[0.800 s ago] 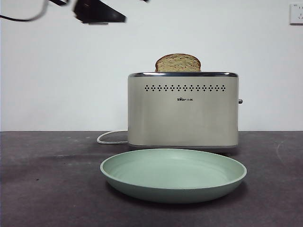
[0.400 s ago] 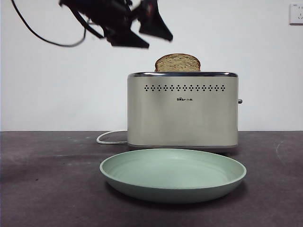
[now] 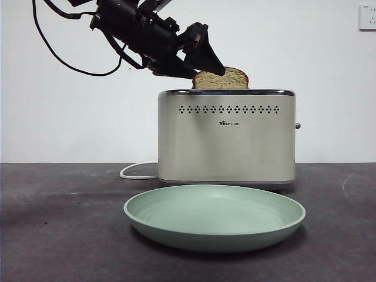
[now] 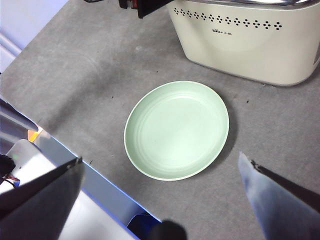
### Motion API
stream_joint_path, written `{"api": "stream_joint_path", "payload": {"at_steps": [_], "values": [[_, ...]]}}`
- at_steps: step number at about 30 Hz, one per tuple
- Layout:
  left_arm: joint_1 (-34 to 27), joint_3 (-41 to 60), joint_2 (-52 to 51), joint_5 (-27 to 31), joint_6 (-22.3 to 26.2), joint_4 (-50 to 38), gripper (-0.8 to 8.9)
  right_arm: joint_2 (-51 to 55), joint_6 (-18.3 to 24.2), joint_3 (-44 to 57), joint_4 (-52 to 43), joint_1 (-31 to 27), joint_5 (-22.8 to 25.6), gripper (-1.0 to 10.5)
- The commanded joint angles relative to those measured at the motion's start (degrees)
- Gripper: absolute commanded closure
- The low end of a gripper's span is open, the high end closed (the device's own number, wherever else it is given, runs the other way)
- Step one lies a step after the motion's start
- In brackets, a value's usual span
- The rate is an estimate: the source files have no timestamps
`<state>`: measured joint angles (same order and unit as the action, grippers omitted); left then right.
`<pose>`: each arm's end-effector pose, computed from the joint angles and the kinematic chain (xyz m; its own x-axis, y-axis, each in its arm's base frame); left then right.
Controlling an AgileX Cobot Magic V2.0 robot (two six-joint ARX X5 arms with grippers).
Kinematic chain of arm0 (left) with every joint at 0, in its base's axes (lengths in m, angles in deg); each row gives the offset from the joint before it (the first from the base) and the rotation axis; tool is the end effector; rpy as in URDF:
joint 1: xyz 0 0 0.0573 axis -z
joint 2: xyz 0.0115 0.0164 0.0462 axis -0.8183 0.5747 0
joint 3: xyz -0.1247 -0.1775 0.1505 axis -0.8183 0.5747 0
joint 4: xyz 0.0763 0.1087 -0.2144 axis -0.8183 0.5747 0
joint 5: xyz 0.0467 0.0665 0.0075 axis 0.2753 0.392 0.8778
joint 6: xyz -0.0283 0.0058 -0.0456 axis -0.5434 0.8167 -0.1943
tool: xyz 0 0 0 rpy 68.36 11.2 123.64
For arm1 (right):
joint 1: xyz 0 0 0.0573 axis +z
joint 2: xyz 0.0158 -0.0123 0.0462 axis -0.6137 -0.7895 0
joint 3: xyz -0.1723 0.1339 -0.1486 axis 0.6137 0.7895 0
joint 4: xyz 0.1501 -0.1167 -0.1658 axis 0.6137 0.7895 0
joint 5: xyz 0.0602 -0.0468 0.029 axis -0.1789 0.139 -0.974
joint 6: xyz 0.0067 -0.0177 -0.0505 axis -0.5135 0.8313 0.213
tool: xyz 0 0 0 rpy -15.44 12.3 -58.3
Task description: Take the bread from the toaster,put the bread on the plate,put the plate on the table
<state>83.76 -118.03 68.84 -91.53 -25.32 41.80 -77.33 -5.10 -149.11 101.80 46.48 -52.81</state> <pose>0.3608 -0.2128 0.2865 0.5299 -0.7825 -0.3270 0.8442 0.5233 0.1160 0.1077 0.0321 0.3497 0.5249 0.6283 -0.5742 -0.5832 0.7568 0.2951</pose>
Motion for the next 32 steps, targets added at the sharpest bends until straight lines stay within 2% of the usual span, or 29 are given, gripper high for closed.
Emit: {"api": "stream_joint_path", "payload": {"at_steps": [1,5,7,21,32], "values": [[0.26,-0.09,0.50,-0.13,0.81,0.70,7.83,-0.07,0.02,-0.07,-0.35,0.07,-0.04,3.2],[0.26,-0.09,0.50,-0.13,0.81,2.51,7.89,-0.04,0.02,-0.07,-0.33,0.07,-0.02,3.2],[0.26,-0.09,0.50,-0.11,0.61,2.58,8.26,-0.04,0.02,-0.07,-0.35,0.07,-0.04,3.2],[0.00,-2.86,-0.04,1.46,-0.42,0.44,8.22,-0.04,0.00,-0.07,-0.31,0.07,-0.04,3.2],[0.00,-16.63,-1.18,1.42,-0.39,14.43,8.20,-0.07,0.02,-0.07,-0.33,0.07,-0.04,3.2]]}}
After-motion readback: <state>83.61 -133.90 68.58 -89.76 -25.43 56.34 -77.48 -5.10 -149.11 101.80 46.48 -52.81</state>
